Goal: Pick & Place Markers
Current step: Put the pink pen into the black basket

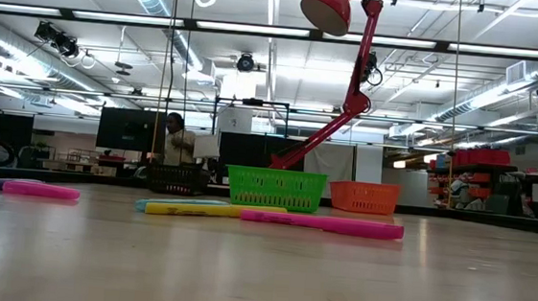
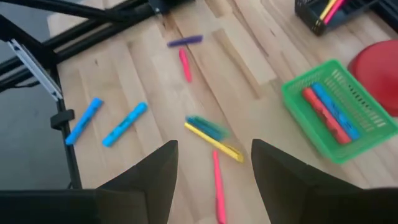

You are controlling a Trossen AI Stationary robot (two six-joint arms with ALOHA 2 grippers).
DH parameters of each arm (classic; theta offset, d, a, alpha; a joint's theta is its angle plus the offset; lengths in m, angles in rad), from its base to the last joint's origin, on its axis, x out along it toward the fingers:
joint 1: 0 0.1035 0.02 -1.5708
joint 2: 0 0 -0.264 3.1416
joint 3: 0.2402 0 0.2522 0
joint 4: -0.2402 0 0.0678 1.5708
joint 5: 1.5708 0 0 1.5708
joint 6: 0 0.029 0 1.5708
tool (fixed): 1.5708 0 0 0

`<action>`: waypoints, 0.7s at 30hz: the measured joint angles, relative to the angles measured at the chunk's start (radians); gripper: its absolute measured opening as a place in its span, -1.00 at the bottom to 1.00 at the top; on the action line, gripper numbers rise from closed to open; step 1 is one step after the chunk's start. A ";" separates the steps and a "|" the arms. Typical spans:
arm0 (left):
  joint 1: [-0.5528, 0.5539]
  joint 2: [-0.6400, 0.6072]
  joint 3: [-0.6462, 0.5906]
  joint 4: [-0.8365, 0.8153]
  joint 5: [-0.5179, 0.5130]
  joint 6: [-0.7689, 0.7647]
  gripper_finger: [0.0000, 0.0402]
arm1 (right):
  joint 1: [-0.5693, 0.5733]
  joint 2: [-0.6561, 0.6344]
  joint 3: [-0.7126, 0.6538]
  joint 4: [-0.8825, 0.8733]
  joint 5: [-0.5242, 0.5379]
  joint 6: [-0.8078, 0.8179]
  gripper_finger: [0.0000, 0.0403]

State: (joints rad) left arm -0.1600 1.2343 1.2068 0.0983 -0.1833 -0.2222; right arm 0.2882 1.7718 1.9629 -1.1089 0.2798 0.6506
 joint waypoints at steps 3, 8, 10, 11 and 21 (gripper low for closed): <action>0.000 0.000 0.000 0.008 -0.001 0.001 -0.19 | 0.012 0.025 0.000 -0.001 0.000 0.022 0.02; 0.000 0.000 0.000 0.009 -0.015 0.002 -0.19 | 0.039 0.041 -0.003 -0.009 0.115 0.102 0.02; 0.000 0.000 0.000 0.009 -0.015 0.002 -0.19 | 0.052 0.040 -0.006 -0.015 0.187 0.143 0.02; 0.000 0.000 0.000 0.009 -0.015 0.002 -0.19 | 0.058 0.041 -0.007 -0.023 0.205 0.155 0.02; 0.000 0.000 0.000 0.010 -0.015 0.002 -0.19 | 0.074 0.040 -0.100 0.060 0.159 0.185 0.02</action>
State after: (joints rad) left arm -0.1600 1.2343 1.2068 0.1085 -0.1986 -0.2207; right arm 0.3622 1.8121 1.8629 -1.0493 0.4384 0.8353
